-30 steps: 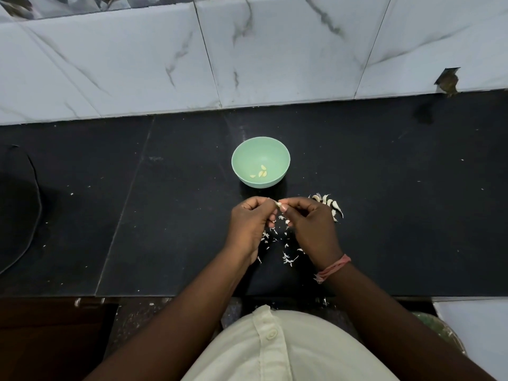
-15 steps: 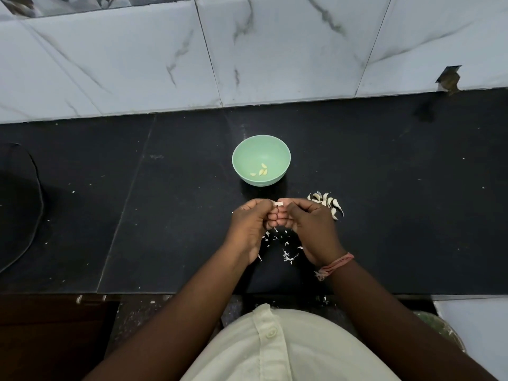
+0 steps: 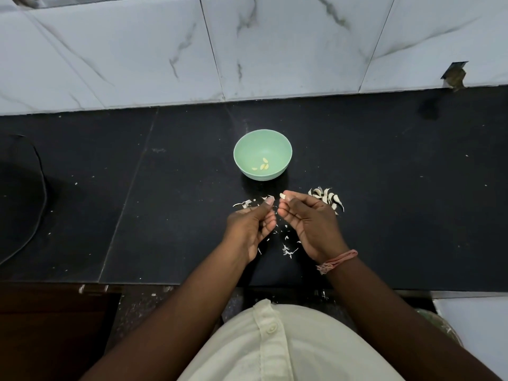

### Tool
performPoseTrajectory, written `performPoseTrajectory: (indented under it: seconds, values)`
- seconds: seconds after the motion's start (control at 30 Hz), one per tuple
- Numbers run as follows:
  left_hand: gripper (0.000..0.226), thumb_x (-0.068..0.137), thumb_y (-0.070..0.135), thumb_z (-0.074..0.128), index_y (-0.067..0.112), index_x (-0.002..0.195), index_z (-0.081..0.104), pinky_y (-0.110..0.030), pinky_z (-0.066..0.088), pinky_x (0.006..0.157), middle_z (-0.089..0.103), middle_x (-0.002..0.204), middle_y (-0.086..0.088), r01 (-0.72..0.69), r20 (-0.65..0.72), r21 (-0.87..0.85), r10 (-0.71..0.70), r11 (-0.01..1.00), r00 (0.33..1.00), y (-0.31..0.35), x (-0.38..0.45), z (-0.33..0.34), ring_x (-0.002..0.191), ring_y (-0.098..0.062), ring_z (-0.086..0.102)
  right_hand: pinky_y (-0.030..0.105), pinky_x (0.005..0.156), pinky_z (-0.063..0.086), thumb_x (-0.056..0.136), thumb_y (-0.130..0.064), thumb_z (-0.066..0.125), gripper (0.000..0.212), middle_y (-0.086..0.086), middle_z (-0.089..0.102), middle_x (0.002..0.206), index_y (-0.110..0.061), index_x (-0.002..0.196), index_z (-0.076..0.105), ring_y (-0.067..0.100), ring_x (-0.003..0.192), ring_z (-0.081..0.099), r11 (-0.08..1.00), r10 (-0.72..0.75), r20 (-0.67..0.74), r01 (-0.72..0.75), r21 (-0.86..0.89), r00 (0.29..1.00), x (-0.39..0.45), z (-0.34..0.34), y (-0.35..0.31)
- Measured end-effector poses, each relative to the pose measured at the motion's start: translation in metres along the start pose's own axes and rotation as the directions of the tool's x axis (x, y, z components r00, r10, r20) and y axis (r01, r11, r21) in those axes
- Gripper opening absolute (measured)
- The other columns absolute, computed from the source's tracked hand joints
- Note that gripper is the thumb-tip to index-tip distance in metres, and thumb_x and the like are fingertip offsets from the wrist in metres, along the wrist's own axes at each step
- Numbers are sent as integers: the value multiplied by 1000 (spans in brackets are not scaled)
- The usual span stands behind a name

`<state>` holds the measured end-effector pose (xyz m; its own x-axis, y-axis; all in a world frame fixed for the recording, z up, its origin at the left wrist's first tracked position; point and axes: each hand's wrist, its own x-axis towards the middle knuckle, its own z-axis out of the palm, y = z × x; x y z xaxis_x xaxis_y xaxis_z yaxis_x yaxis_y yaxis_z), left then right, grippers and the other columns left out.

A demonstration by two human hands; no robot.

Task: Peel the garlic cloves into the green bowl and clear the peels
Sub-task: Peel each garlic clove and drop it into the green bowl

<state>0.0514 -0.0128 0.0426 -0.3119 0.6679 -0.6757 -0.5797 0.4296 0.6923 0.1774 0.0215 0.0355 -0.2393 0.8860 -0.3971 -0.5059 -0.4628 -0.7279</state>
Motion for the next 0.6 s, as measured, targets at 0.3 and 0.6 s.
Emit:
performPoseTrajectory:
  seconds: [0.3, 0.6]
  values:
    - [10, 91, 7, 69, 13, 96, 75, -20, 57, 62, 75, 80, -2, -33, 79, 4, 33, 999, 996, -7, -11, 6, 67, -8, 66, 24, 58, 55, 95, -2, 62, 10, 11, 68, 72, -1, 91, 71, 14, 60, 62, 862, -195, -47, 149, -484, 980, -2, -6, 12]
    - [7, 90, 7, 72, 3, 93, 68, -22, 60, 72, 66, 70, -6, 9, 79, -169, 4, 986, 997, -6, -13, 5, 63, -10, 64, 20, 62, 52, 99, 1, 50, 23, -4, 68, 74, -13, 93, 68, 1, 57, 58, 670, -267, 129, 281, -687, 955, -11, -6, 14]
